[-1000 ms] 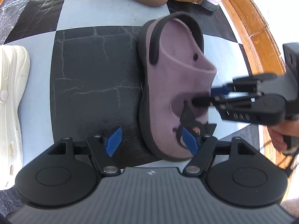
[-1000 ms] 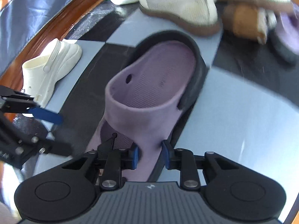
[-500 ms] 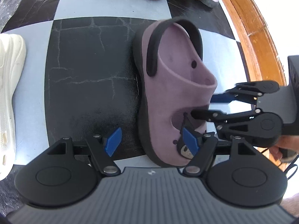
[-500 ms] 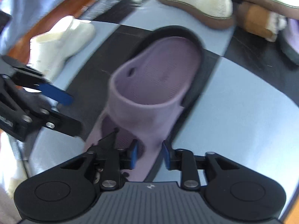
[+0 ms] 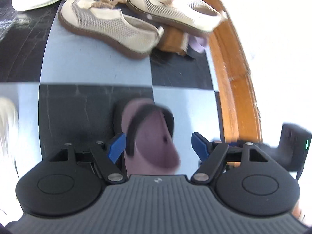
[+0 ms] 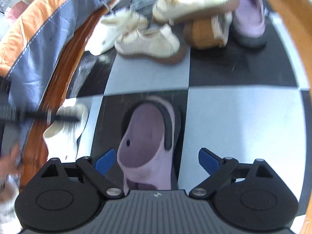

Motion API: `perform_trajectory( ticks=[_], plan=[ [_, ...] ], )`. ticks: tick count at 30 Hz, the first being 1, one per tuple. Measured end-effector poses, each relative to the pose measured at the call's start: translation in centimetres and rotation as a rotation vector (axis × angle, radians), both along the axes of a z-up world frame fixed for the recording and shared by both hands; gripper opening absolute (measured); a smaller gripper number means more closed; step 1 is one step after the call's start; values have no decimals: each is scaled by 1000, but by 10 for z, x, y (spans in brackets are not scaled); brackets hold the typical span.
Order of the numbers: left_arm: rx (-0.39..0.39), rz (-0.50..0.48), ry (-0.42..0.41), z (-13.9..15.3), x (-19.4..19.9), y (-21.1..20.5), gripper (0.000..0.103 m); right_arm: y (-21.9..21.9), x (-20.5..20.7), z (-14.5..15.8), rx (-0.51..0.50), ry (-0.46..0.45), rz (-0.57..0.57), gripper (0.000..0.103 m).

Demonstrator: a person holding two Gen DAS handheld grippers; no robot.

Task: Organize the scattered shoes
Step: 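Move the left tool to the beige mesh sneaker and grasp it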

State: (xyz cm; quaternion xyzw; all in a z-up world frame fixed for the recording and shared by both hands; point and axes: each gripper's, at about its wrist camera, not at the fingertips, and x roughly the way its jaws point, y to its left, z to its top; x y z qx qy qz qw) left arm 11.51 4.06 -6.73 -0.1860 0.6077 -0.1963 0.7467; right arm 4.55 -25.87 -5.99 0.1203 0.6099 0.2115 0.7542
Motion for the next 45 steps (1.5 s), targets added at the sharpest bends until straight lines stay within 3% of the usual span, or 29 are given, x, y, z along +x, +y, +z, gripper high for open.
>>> perform_trajectory(
  ticks=[2,4,7,11,13,16,19,22,24,26,28,31,35,37,39,41,42,43,44,45],
  plan=[
    [106,-5,-27,0,27,-17,74,-7,6,0,12,19,-16,90],
    [150,-22,-46,-5,55,-35,74,-15,10,6,50,6,-92,90],
    [159,38,-32,-18,88,-47,74,-22,15,16,143,-22,-169,92],
    [229,133,-71,-36,123,-58,74,-10,34,32,89,-171,-139,92],
    [186,141,-86,-45,132,-54,74,-7,47,36,48,-263,-103,92],
    [195,196,-38,-56,134,-44,74,-1,68,33,-44,-276,-67,92],
    [192,213,-53,-57,134,-42,72,-1,73,33,-9,-262,-56,92],
    [162,247,-95,-53,131,-41,72,12,69,38,-22,-335,29,92],
    [111,292,-78,-55,133,-36,74,23,76,39,-34,-387,78,91],
    [110,337,-36,-65,141,-34,73,29,91,36,-31,-399,88,86],
    [136,377,-17,-72,145,-34,64,32,116,26,-32,-359,59,79],
    [151,403,-34,-83,150,-31,47,34,129,17,-38,-317,-3,79],
    [100,432,-33,-88,146,-20,31,46,122,11,-66,-335,30,82],
    [63,406,-25,-84,143,-18,17,46,115,6,-56,-303,18,85],
    [63,387,-26,-82,143,-19,17,46,109,7,-84,-311,10,86],
    [76,384,-26,-84,145,-20,24,46,99,9,-122,-344,10,90],
    [89,398,-19,-88,147,-20,40,44,93,11,-121,-352,4,90],
    [100,412,-11,-91,150,-19,49,41,87,12,-107,-353,-9,91],
    [108,422,-3,-95,152,-20,49,38,83,13,-90,-347,-21,91],
    [117,417,5,-99,153,-21,42,34,79,14,-73,-340,-31,92]
  ],
)
